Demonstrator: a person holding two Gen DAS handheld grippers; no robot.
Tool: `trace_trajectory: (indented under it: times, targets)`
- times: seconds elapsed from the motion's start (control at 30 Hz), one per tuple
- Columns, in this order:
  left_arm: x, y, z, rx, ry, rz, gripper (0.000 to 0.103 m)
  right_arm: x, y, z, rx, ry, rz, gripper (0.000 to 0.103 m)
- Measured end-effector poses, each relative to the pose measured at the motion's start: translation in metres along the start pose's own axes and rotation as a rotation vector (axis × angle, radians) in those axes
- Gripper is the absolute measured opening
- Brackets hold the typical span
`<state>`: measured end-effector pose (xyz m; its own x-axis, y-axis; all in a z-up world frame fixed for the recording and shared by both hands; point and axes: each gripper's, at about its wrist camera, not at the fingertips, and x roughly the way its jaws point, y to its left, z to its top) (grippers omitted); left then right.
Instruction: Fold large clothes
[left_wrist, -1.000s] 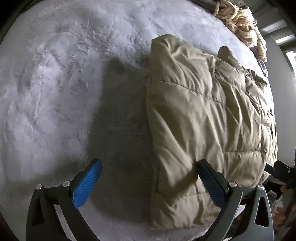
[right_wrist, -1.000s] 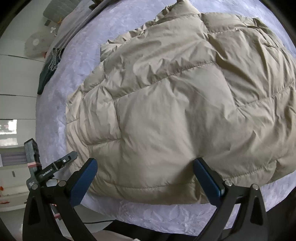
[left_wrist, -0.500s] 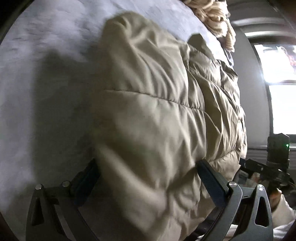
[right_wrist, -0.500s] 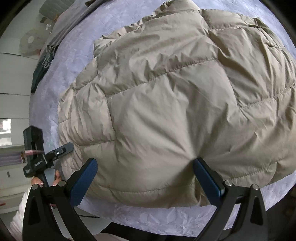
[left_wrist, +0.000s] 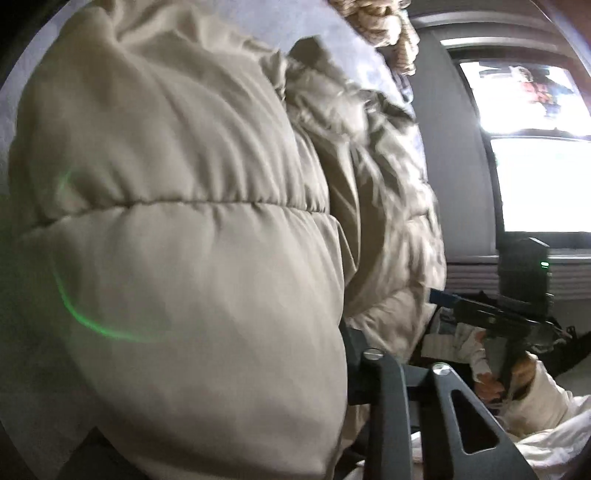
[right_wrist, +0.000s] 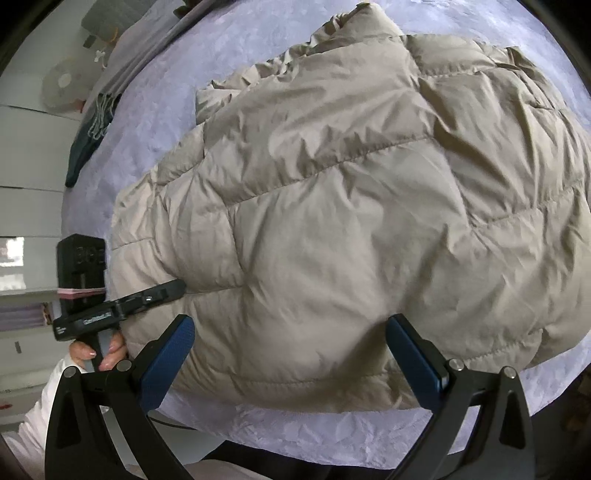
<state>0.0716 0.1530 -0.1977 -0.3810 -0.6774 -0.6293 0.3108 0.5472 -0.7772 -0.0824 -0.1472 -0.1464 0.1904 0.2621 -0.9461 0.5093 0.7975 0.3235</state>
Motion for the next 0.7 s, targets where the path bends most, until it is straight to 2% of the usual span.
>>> trace_trajectory:
  times: [0.17,0.27,0.33,0.37,0.4,0.5,0.7]
  targets:
    - [-0.021,-0.037,0.0,0.03,-0.048,-0.044,0.032,-0.009,-0.012,0.0,0.021,-0.028,-0.005,0.103]
    - [-0.029,-0.062,0.002,0.04,-0.067,-0.043,0.031,-0.024,-0.023,0.006,0.029,-0.1,-0.024,0.1]
    - [-0.034,-0.08,0.003,0.033,-0.079,-0.034,0.031,-0.031,-0.03,0.013,0.029,-0.144,-0.02,0.071]
    - [-0.035,-0.09,0.003,0.033,-0.086,-0.027,0.031,-0.032,-0.035,0.018,0.028,-0.151,-0.015,0.038]
    - [-0.033,-0.104,0.003,0.033,-0.095,-0.016,0.031,-0.031,-0.04,0.023,0.028,-0.15,-0.013,0.023]
    - [-0.032,-0.133,0.004,0.025,-0.117,0.031,0.032,-0.018,-0.054,0.041,0.0,-0.147,0.03,0.016]
    - [-0.011,-0.204,0.01,-0.053,-0.159,0.154,0.031,0.017,-0.064,0.071,-0.06,-0.088,0.151,0.016]
